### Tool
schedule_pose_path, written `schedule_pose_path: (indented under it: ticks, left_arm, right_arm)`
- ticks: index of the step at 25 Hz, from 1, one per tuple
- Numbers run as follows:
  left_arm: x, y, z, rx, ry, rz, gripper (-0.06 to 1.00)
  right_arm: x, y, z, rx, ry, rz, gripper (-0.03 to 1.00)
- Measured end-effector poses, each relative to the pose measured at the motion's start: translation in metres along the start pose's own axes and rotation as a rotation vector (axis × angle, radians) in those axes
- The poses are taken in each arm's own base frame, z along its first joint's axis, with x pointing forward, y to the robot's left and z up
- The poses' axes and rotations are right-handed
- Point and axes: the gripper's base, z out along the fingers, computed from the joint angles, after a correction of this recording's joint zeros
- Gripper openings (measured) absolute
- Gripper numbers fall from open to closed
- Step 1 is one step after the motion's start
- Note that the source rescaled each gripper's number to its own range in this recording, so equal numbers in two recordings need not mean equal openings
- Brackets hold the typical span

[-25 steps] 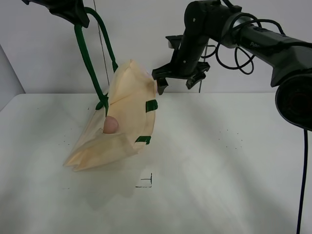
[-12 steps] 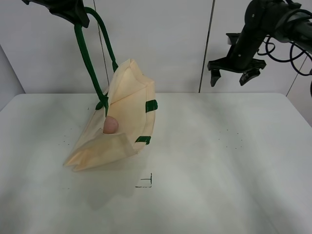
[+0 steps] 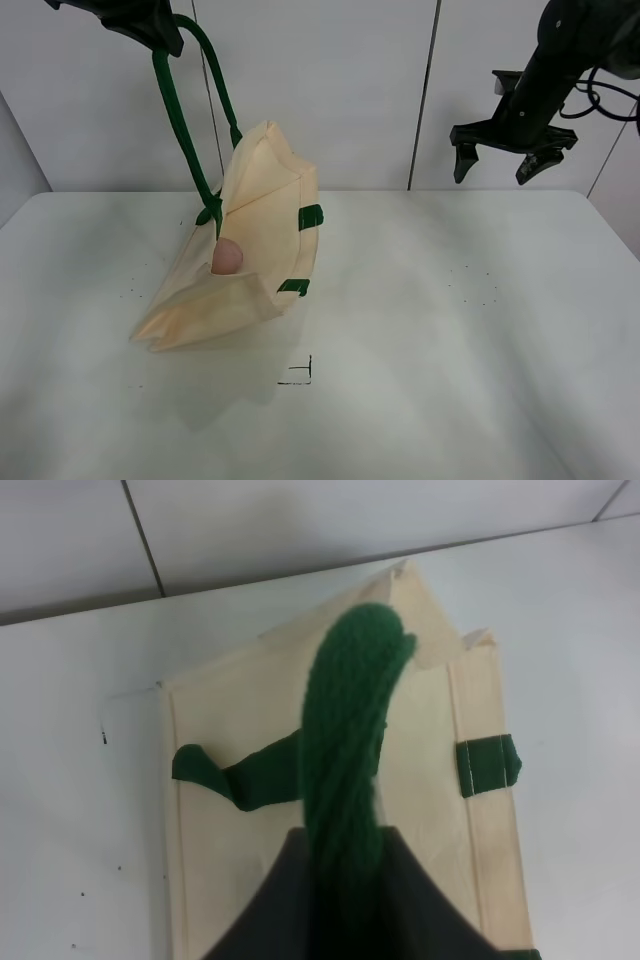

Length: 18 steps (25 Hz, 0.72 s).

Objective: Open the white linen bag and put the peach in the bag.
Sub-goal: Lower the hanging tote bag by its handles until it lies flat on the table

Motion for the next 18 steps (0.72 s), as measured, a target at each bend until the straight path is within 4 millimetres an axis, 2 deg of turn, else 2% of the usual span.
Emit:
schedule_pose_path:
  ticks: [1, 3, 6, 11, 14, 18]
  left_arm:
    - [0.0, 0.0, 0.0, 0.0, 0.0, 0.0, 0.0]
    - [0.0, 0.0, 0.0, 0.0, 0.0, 0.0, 0.0]
    - [0.0, 0.0, 0.0, 0.0, 0.0, 0.0, 0.0]
    - [0.0, 0.0, 0.0, 0.0, 0.0, 0.0, 0.0]
    - [0.0, 0.0, 0.0, 0.0, 0.0, 0.0, 0.0]
    - [0.0, 0.0, 0.0, 0.0, 0.0, 0.0, 0.0]
  right_arm:
    - [0.01, 0.0, -0.005, 0.001, 0.022, 0.001, 1.0]
    - [0.033, 0.0, -0.03, 0.001, 0.036, 0.002, 1.0]
    - [0.078, 0.001, -0.06, 0.002, 0.07, 0.0, 1.0]
    - [0.17, 0.0, -0.102, 0.003, 0.098, -0.002, 1.0]
    - [0.228, -0.002, -0.119, 0.003, 0.087, -0.002, 1.0]
    - [0.304, -0.004, -0.126, 0.003, 0.015, -0.022, 1.0]
